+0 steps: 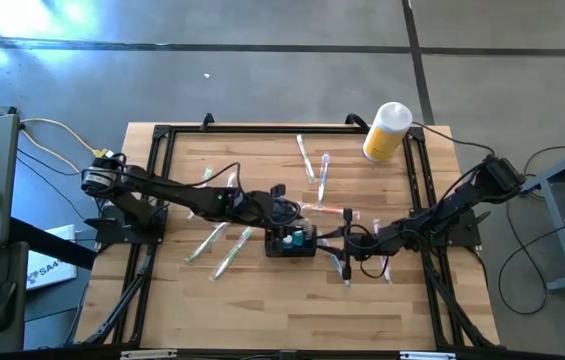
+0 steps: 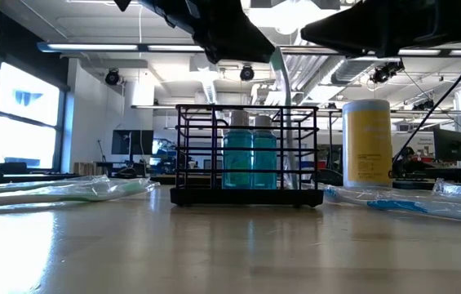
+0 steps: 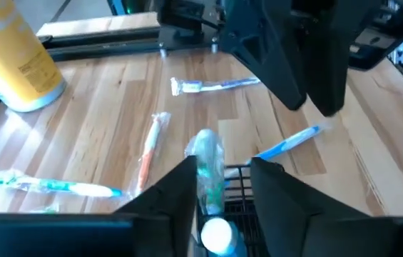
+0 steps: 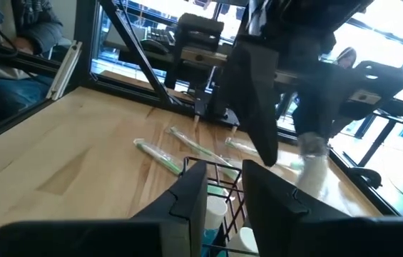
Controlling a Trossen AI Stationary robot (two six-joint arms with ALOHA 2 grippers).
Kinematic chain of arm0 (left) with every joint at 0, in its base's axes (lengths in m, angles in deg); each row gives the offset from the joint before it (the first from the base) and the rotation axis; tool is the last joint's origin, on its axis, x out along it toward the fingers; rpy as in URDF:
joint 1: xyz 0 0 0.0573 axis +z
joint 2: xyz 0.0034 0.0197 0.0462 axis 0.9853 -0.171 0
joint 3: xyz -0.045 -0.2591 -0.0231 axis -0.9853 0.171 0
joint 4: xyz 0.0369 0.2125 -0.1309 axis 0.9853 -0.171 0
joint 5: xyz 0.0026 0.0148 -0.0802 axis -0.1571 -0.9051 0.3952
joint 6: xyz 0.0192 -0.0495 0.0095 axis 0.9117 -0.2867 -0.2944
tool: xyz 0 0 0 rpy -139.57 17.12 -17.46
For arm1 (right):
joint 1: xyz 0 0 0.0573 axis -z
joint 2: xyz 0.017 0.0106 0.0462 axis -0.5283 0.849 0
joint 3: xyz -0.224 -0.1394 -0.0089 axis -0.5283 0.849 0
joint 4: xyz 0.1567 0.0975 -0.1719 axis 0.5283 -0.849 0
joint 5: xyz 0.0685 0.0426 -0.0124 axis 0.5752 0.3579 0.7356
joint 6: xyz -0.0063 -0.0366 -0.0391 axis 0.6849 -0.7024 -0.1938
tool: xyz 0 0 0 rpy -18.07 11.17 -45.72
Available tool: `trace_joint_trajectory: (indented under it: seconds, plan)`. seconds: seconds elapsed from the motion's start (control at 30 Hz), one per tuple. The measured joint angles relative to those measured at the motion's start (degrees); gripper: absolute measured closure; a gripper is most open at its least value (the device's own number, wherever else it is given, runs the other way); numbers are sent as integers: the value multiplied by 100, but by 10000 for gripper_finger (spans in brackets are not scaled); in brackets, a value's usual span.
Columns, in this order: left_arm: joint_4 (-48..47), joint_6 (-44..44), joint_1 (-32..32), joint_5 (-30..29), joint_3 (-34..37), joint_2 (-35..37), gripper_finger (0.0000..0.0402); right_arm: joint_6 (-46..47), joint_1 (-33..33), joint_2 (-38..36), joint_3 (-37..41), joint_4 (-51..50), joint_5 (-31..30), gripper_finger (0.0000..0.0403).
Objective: Pick & Place toothbrushing station
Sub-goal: Put the green toothbrush into the wire organizer
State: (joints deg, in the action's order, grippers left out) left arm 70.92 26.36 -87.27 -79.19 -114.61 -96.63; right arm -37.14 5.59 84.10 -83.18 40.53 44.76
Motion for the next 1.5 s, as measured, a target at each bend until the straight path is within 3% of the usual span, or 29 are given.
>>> trace_joint_trajectory:
  seconds: [0.23, 0.6, 0.73, 1.0, 1.2, 1.5]
  plan:
    - [-203, -5, 0, 4, -75, 244, 225, -63, -2, 0, 0, -70, 0, 321]
    - [-533, -18, -2, 26, -68, 687, 219, -57, -43, 0, 0, -129, -27, 321]
    - [-1166, -25, -2, -54, -124, 1124, 219, -151, -171, 0, 0, -137, -132, 321]
    - [-3617, -676, -4, -184, -400, 1861, 219, -370, -447, 0, -2, -175, -976, 321]
    - [-5602, -2358, -2, -214, -362, 1903, 219, -429, -529, 0, -2, -229, -1030, 321]
    - [-5777, -3273, -118, 171, 623, 1840, 220, -393, -527, 0, -2, -256, -1044, 321]
